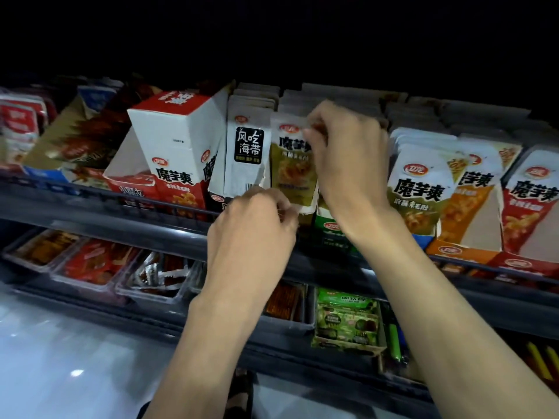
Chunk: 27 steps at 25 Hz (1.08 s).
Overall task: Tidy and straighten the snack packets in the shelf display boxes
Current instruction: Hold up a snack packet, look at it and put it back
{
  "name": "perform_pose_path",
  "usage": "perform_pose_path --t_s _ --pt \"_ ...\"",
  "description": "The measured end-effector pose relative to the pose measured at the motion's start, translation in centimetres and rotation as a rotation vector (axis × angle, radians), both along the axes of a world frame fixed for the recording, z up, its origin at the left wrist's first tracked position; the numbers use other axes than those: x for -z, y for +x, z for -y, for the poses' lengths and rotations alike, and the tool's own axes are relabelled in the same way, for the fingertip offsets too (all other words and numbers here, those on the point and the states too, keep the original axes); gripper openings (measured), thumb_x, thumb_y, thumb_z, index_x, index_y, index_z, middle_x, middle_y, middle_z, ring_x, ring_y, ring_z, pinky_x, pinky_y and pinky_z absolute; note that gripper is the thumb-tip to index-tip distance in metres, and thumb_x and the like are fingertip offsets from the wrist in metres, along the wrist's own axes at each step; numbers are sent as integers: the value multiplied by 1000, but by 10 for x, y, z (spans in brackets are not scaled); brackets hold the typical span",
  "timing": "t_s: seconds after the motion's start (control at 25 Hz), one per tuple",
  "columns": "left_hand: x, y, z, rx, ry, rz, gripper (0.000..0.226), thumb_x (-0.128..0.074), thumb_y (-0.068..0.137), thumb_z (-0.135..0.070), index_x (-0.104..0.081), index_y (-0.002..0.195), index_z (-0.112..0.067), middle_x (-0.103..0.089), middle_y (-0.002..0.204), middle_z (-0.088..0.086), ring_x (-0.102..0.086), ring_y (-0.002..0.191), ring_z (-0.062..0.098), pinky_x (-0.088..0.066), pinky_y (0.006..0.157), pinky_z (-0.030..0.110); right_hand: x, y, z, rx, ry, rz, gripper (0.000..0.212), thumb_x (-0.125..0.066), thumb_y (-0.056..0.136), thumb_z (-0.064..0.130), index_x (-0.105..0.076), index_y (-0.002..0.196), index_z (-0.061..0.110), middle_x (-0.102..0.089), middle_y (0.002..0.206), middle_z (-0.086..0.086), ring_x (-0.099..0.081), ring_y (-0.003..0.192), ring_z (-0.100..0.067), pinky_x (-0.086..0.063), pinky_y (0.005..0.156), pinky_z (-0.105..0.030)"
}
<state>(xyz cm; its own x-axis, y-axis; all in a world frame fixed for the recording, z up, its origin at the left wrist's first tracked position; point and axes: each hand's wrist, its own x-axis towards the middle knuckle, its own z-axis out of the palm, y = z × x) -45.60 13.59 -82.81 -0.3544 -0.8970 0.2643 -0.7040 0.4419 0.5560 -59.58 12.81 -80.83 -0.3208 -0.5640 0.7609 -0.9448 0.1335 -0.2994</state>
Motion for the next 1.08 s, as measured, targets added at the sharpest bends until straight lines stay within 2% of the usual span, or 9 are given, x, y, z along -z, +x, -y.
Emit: perform_pose_path --t_s 0.12,0.24,0.32,0.44,0.6,0.76,0.84,0.96,1.08 --pt "1 -1 0 4 1 21 17 -51 95 -37 -67 101 -31 -65 104 -7 -44 78 13 -34 67 28 13 0 6 89 56 -73 17 -66 91 4 -63 105 13 -69 96 -6 -67 85 -27 -50 63 -35" --pt "2 0 1 19 7 28 17 -52 95 -38 -65 101 -31 -64 106 -8 -50 81 14 -37 68 29 14 -1 8 39 61 -16 47 -63 87 -8 -52 128 14 -56 116 -10 -64 79 -24 -50 60 -32" --pt "1 0 1 26 20 29 17 -52 95 -40 -64 102 -31 -63 108 -8 -58 88 17 -40 69 30 13 2 6 -37 56 37 59 -60 84 -13 -45 134 16 -44 125 -10 -57 70 -16 -50 55 -30" --pt "1 0 -1 32 18 32 19 -53 95 -42 -64 105 -30 -63 109 -7 -61 93 19 -41 69 30 16 4 5 -71 126 10 45 -58 86 -10 -51 125 12 -38 130 -10 -57 75 -16 -52 59 -31" --pt "3 -3 1 35 -7 32 16 -53 95 -40 -63 104 -31 -63 108 -6 -55 85 16 -38 67 29 12 3 -1 -53 201 11 41 -62 91 0 -53 129 9 -35 139 -11 -63 89 -22 -54 70 -29" --pt "6 -5 1 46 -36 -4 14 -57 94 -38 -64 104 -30 -63 108 -7 -60 89 17 -40 67 29 -9 -3 -18 70 128 -119 43 -66 89 8 -58 131 10 -47 136 -11 -52 117 -30 -48 95 -41" --pt "7 -9 1 71 -42 -51 13 -59 94 -36 -65 103 -28 -62 105 -8 -61 89 17 -44 69 30 -21 -15 -30 205 99 -216 38 -65 90 11 -61 128 10 -55 130 -12 -50 119 -33 -41 101 -43" --pt "7 -17 -3 144 -57 -128 11 -62 92 -31 -66 101 -26 -57 93 -12 -55 79 11 -43 68 27 -22 -37 -42 349 200 -293 33 -60 93 19 -61 125 9 -58 128 -14 -50 121 -35 -33 105 -46" --pt "9 -26 -8 207 -81 -148 12 -62 92 -29 -65 103 -25 -61 100 -10 -55 78 12 -48 69 29 -9 -46 -43 386 340 -335 34 -59 93 24 -61 124 11 -60 124 -12 -50 120 -34 -31 105 -46"
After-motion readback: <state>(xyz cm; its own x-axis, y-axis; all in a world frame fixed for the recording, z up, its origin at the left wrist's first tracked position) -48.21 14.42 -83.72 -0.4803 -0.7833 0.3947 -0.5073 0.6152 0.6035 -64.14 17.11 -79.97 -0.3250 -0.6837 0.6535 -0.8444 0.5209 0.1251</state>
